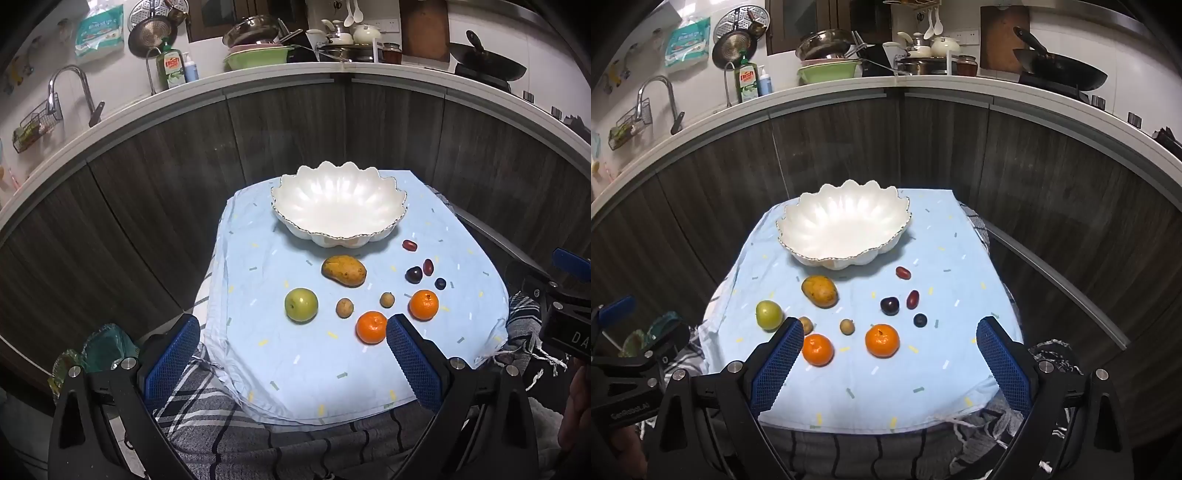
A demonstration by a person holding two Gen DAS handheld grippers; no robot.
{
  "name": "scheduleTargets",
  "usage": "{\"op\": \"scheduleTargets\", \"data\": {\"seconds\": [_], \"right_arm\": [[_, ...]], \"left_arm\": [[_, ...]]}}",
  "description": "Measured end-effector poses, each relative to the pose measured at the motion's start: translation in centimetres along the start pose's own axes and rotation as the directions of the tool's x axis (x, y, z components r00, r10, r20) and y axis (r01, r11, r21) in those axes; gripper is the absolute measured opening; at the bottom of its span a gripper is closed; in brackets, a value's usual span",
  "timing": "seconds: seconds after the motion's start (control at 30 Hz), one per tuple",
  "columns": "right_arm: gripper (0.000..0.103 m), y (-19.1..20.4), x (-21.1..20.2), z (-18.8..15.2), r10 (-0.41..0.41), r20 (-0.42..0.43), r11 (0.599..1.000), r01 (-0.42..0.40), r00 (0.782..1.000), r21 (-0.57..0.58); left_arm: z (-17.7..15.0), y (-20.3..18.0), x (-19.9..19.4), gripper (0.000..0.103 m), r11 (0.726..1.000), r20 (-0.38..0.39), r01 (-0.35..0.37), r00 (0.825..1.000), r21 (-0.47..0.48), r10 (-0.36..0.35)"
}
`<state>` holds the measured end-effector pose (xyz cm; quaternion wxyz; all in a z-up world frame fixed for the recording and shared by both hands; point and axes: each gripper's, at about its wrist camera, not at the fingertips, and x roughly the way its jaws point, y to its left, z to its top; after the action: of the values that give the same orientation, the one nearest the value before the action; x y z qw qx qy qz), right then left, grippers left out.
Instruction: Organize fruits
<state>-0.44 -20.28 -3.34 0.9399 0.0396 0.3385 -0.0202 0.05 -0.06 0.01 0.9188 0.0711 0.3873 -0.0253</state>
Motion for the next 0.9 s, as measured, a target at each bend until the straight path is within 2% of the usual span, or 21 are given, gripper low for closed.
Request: {"op": "scheduleTargets", "data": {"seconds": [0.9], "right_arm": [[0.096,-0.04,-0.20,0.08,-0.005,0.012,1.000,0.005,1.000,-0.002]], "left_arm": [[0.02,0.07,-0.03,0.103,1.000,0.009,0.012,1.000,-0.008,-0.012]]}}
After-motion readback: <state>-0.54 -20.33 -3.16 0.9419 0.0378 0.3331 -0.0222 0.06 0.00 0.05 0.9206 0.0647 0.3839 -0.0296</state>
